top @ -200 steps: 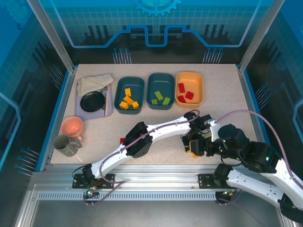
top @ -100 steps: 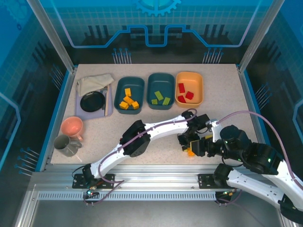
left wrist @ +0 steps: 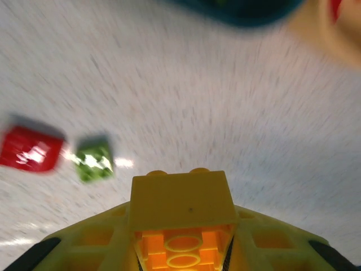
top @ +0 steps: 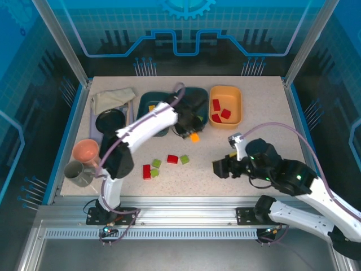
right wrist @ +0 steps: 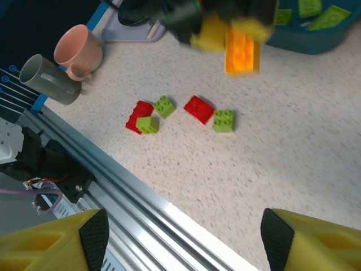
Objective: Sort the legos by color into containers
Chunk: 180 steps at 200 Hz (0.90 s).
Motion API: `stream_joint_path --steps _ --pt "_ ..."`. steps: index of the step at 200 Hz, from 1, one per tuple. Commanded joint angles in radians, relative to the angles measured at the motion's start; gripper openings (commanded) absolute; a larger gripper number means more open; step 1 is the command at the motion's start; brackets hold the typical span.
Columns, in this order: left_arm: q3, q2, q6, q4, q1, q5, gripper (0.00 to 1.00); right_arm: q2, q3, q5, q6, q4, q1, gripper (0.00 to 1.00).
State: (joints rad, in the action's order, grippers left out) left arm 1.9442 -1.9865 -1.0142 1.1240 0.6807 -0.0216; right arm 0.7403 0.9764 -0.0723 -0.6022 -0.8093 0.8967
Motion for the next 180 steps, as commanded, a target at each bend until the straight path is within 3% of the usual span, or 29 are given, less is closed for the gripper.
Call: stream_joint_path --steps 1,32,66,106,138,180 --pt "-0.029 0.048 0.157 0.05 -0.117 -0.066 0.26 0.11 0.013 0.074 0.038 0.243 -0.015 0.74" --pt "0.0 0.04 0.29 -0.004 -0.302 -0.065 0.28 0.303 0.057 0.197 -0.011 0.431 -0.133 0.75" --pt "0.091 -0.076 0.392 -0.061 -0.406 -0.052 0.29 0.502 0.141 0.293 -0.116 0.556 -0.26 0.75" --pt "0.275 -0.284 0.439 -0.069 -0.432 -0.037 0.3 0.677 0.297 0.283 -0.155 0.533 -0.306 0.75" --pt "0.406 -0.428 0.456 -0.032 -0.434 -0.055 0.3 0.739 0.327 0.274 -0.195 0.524 -0.324 0.75" --pt "0.417 -0.492 0.448 -0.032 -0.434 -0.03 0.32 0.792 0.317 0.253 -0.223 0.572 -0.339 0.76"
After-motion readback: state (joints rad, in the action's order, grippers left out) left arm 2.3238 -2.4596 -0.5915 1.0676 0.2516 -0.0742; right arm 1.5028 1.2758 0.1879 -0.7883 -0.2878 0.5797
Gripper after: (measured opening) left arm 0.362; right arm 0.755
